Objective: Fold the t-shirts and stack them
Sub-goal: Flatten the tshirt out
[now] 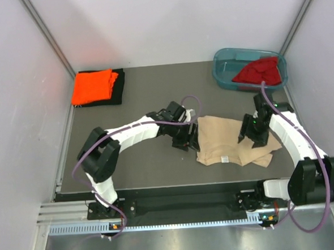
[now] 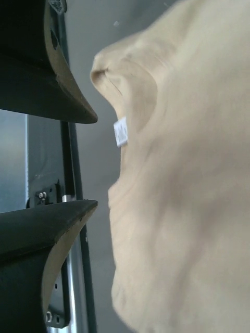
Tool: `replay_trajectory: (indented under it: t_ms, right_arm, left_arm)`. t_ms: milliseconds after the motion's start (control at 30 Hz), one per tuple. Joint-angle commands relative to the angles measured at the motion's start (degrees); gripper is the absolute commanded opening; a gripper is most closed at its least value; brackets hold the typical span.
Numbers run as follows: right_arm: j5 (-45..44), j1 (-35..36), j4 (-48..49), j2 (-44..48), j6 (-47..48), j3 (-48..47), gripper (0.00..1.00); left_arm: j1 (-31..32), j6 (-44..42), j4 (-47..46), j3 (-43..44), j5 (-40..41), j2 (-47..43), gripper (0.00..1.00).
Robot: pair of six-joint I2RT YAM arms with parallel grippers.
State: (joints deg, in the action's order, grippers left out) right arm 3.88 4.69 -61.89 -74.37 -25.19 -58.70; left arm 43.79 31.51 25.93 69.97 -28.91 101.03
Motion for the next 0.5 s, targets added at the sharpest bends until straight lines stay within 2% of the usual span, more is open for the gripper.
replay_trajectory:
  t_ms: [0, 200, 467]
  right_arm:
    - [-2.2, -7.1, 0.2, 7.7, -4.2, 5.6, 0.62]
    - [-1.4, -15.3, 1.1, 12.1, -6.2, 11.3, 0.66]
    - [0.5, -16.4, 7.5, 9.4, -5.9, 17.6, 0.69]
  left_arm:
    - [3.0, 1.4, -1.8, 5.3, -0.2, 4.2, 0.70]
    - [6.6, 0.6, 1.8, 10.2, 0.1, 9.8, 0.70]
    - [7.2, -1.3, 5.0, 13.3, 2.4, 14.7, 0.69]
